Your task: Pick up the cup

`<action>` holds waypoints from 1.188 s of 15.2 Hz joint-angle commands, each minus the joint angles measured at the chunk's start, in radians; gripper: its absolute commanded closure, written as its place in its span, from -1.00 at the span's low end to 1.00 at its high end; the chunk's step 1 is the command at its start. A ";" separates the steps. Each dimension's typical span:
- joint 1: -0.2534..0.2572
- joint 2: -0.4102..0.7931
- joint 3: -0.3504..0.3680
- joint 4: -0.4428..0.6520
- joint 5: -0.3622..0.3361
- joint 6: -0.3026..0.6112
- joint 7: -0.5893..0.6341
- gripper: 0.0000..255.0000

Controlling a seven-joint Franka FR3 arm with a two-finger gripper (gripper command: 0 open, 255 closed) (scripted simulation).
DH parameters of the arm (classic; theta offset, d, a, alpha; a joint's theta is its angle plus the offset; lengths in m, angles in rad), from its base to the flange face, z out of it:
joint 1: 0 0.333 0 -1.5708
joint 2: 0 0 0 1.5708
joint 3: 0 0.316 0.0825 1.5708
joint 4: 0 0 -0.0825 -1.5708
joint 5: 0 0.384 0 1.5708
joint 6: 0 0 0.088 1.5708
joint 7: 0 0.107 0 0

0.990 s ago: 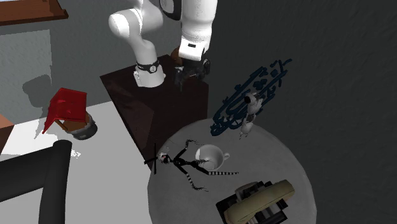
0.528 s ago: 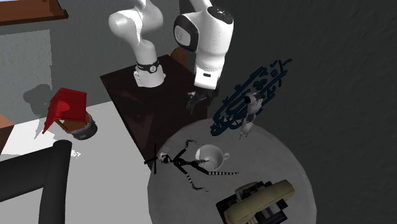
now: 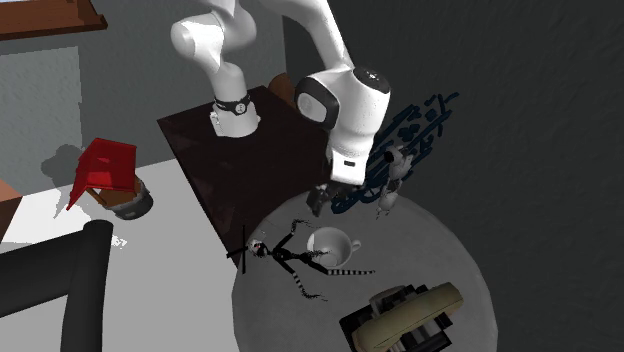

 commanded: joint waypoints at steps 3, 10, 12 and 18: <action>0.022 0.160 -0.017 0.135 -0.042 0.038 0.026 -1.00; 0.038 0.313 -0.035 0.255 -0.069 0.081 0.045 -1.00; 0.040 0.337 -0.038 0.263 -0.072 0.096 0.050 -1.00; 0.042 0.363 -0.040 0.274 -0.075 0.111 0.057 1.00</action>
